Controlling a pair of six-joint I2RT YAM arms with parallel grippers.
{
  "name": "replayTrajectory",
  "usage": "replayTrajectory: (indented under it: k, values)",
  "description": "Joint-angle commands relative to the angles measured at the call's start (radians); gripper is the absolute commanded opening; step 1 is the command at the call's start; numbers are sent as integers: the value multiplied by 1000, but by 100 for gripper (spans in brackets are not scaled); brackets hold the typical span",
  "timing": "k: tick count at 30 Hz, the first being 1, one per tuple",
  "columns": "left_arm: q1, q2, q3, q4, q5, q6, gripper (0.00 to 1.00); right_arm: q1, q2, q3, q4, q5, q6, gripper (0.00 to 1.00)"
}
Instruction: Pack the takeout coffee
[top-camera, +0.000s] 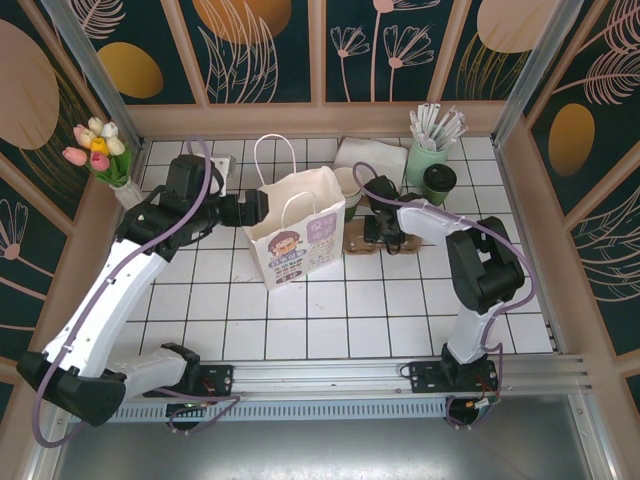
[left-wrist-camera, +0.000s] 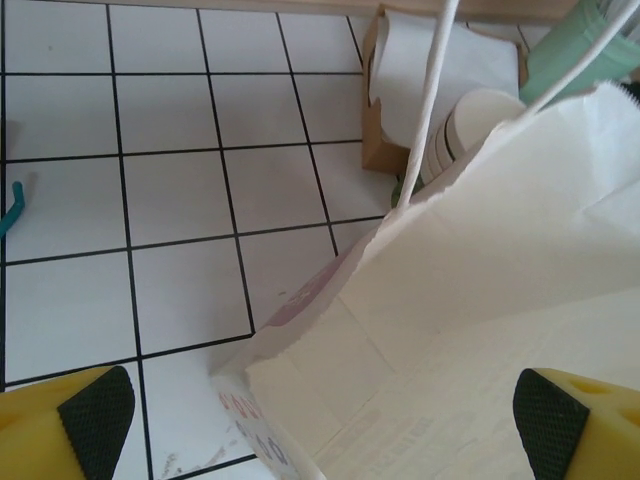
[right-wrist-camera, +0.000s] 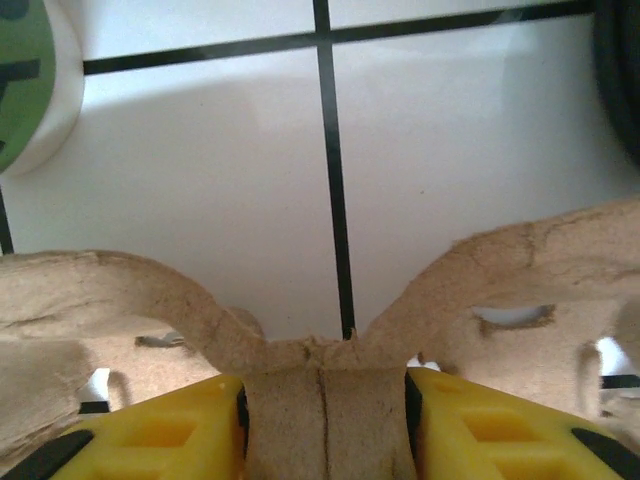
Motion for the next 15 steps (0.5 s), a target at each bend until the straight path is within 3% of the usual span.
replayTrajectory:
  k: [1,7,15]
  values:
    - [5,6,-23,58,51,116,98,-2,-95,-14,-71,42,-6,40]
    - [4,15,-50,104,70,126,99,-14,-294,-48,-178,5,12,38]
    - [3,55,-64,150,319,129,91,-98,-499,112,-341,-29,-8,37]
